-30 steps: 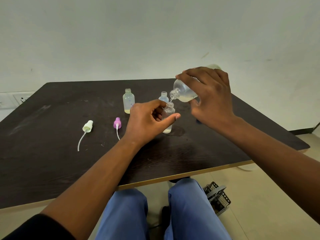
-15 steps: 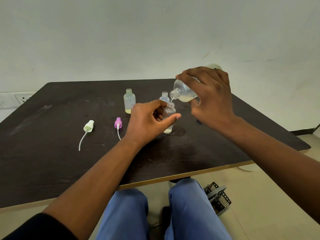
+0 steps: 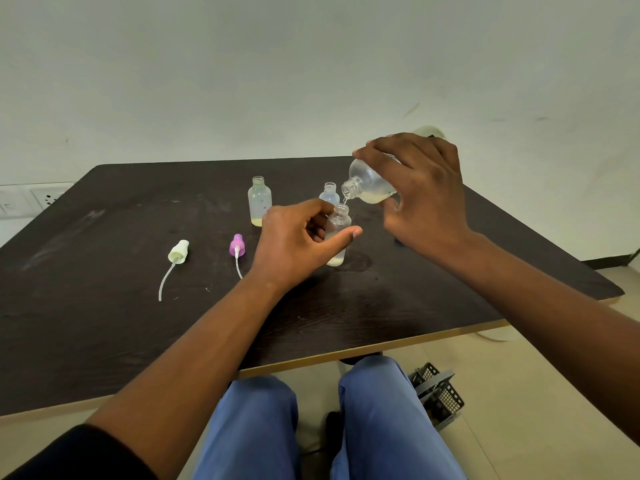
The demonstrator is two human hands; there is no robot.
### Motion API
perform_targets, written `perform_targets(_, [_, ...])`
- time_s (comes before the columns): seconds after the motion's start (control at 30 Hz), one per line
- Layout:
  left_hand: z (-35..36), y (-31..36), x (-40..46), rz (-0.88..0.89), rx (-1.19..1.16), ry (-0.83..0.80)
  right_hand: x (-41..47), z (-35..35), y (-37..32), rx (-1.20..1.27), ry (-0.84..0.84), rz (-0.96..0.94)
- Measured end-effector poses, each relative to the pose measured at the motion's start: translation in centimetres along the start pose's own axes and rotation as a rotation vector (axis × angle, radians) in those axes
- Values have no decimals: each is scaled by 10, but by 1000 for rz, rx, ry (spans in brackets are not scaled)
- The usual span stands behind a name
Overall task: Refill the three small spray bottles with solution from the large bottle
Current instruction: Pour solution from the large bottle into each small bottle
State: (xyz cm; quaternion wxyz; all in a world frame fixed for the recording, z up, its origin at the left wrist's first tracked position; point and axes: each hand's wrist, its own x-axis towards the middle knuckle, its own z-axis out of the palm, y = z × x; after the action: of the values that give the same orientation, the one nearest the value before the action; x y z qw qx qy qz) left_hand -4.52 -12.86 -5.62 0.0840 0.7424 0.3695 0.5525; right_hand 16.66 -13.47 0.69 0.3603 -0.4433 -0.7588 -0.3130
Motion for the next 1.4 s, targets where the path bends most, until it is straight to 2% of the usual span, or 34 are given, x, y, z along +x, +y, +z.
perform_targets(1.4, [-1,2,1,8,-12,15,0,1,-4,-21,7,-15])
